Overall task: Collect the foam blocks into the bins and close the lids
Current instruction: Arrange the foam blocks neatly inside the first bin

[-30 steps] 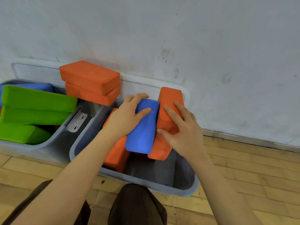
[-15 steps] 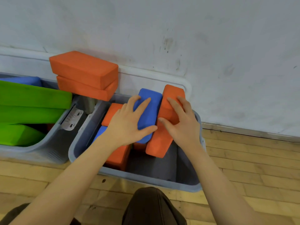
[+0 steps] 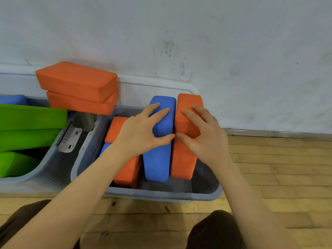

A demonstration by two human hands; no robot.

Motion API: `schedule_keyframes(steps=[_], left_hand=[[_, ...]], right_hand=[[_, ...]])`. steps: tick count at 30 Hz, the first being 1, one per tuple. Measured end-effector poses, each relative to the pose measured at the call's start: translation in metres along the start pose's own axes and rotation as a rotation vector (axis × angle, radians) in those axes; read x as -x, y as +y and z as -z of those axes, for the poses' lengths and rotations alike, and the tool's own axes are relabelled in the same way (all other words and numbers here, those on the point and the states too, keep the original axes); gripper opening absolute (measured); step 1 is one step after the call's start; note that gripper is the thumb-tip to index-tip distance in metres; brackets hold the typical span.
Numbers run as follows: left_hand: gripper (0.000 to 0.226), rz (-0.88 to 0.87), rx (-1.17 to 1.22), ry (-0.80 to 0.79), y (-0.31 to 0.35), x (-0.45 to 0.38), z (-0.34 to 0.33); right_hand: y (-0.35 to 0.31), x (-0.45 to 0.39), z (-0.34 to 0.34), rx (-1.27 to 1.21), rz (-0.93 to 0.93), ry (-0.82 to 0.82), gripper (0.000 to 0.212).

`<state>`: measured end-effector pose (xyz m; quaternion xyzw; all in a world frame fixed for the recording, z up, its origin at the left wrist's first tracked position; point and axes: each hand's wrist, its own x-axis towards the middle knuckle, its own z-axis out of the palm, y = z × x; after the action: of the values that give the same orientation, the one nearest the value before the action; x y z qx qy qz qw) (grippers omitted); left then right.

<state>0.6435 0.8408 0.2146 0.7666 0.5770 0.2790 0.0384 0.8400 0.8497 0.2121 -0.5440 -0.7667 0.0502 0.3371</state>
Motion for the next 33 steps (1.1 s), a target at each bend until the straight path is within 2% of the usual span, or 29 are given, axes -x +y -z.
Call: schedule_keyframes(steps=[2, 5, 9, 14, 16, 18, 23, 29, 33], left_hand=[[0.087, 0.064, 0.010, -0.034, 0.004, 0.002, -0.001], [0.091, 0.127, -0.002, -0.036, 0.001, 0.004, -0.010], [0.091, 0.121, -0.030, -0.035, -0.006, 0.002, -0.018], [0.073, 0.170, -0.084, -0.113, -0.020, 0.013, -0.024], [0.076, 0.188, -0.078, -0.126, -0.028, 0.022, -0.021], [0.085, 0.140, -0.097, -0.126, -0.034, 0.027, -0.017], [0.092, 0.089, -0.116, -0.168, -0.040, 0.016, -0.014], [0.088, -0.011, -0.124, -0.286, -0.052, 0.034, -0.042], [0.079, -0.084, -0.132, -0.272, -0.048, 0.044, -0.056]], right_hand=[[0.001, 0.009, 0.009, 0.006, -0.010, -0.005, 0.063], [0.003, 0.020, 0.009, 0.042, -0.023, -0.097, 0.064], [0.006, 0.014, 0.010, 0.049, -0.007, -0.121, 0.063], [0.004, 0.012, -0.005, -0.048, 0.019, -0.103, 0.061], [0.004, 0.012, -0.010, -0.064, 0.033, -0.079, 0.061], [0.004, 0.008, -0.015, -0.078, 0.052, -0.068, 0.062], [0.002, 0.016, -0.037, -0.106, 0.105, -0.102, 0.061], [0.017, 0.053, -0.063, -0.090, 0.091, -0.141, 0.059], [0.028, 0.068, -0.069, -0.098, 0.006, -0.230, 0.076]])
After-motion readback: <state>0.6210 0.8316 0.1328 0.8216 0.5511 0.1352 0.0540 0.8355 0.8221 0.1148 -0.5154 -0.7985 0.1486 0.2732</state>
